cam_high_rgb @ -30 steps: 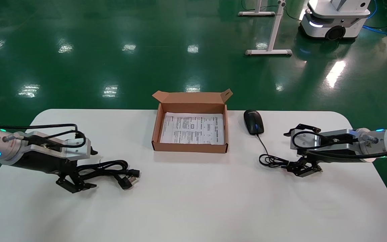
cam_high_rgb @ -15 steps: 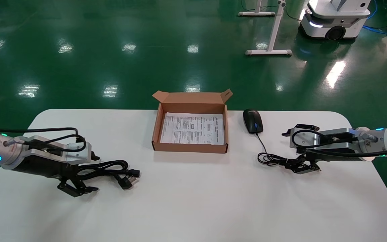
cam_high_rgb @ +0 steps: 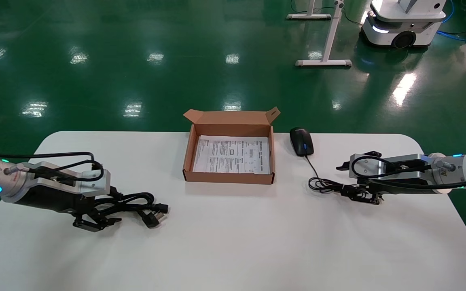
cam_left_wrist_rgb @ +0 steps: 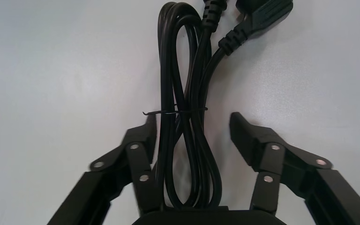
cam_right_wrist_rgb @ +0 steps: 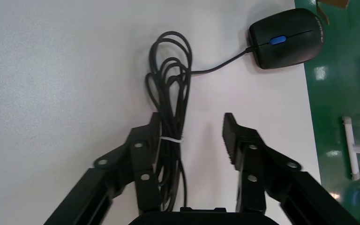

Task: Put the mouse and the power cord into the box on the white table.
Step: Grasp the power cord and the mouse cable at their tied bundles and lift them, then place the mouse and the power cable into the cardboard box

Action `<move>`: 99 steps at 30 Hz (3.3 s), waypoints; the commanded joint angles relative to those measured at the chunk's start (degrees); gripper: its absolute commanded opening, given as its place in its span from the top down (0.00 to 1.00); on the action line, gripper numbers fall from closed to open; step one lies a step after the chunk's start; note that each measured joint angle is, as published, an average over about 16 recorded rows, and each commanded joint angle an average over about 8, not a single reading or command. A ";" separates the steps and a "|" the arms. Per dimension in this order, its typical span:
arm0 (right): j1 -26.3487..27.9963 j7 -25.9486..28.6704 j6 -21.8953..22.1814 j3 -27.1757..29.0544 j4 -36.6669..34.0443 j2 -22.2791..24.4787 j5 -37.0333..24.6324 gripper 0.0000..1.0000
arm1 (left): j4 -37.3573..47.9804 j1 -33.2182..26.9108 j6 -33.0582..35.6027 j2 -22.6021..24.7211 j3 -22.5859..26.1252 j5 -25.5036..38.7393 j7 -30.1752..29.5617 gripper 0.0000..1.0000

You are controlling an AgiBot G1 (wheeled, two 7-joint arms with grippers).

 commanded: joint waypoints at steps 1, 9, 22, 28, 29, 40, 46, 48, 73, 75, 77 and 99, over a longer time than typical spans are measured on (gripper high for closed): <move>-0.02 0.01 0.00 0.01 0.05 0.02 0.01 1.00 | -0.07 0.01 0.01 -0.02 -0.01 -0.02 -0.02 1.00; -0.06 0.04 -0.03 0.04 0.14 0.04 0.04 1.00 | -0.20 0.03 0.06 -0.05 -0.05 -0.07 -0.04 1.00; 3.79 0.01 -2.88 1.31 2.14 1.83 1.86 1.00 | -0.23 -2.19 4.40 -3.33 -2.60 -3.80 -0.96 1.00; 8.80 1.59 -5.72 2.94 5.14 3.12 4.18 1.00 | -2.13 -5.62 9.51 -7.62 -6.28 -9.16 -2.45 1.00; 9.54 1.85 -5.98 3.23 5.85 3.09 4.59 1.00 | -2.67 -6.29 10.18 -8.03 -6.94 -10.13 -2.86 1.00; 10.69 3.99 -4.08 5.37 14.76 -2.92 8.13 1.00 | -7.65 -10.56 -1.78 -4.34 -14.67 -20.44 -8.25 1.00; 7.07 4.69 -0.66 4.72 16.69 -8.07 7.69 1.00 | -10.31 -10.74 -5.90 -2.40 -15.55 -21.41 -8.58 1.00; 5.60 4.55 0.41 4.23 16.49 -9.89 7.20 1.00 | -10.46 -10.53 -6.21 -2.47 -15.45 -21.23 -8.59 1.00; 6.10 1.96 5.44 1.97 11.64 -14.91 10.25 1.00 | -7.07 -8.31 -5.88 -2.94 -13.78 -18.91 -8.38 1.00; 6.62 1.95 4.40 2.09 11.18 -14.19 10.52 1.00 | -6.93 -8.06 -5.81 -2.58 -13.83 -19.04 -8.24 1.00; 7.16 2.07 3.55 2.24 10.86 -13.48 10.78 1.00 | -6.78 -7.85 -5.72 -2.32 -13.86 -19.14 -8.12 1.00; 0.68 1.15 2.86 -0.87 14.55 -15.61 7.50 1.00 | -7.82 -6.67 -4.03 -2.66 -13.63 -19.08 -9.65 1.00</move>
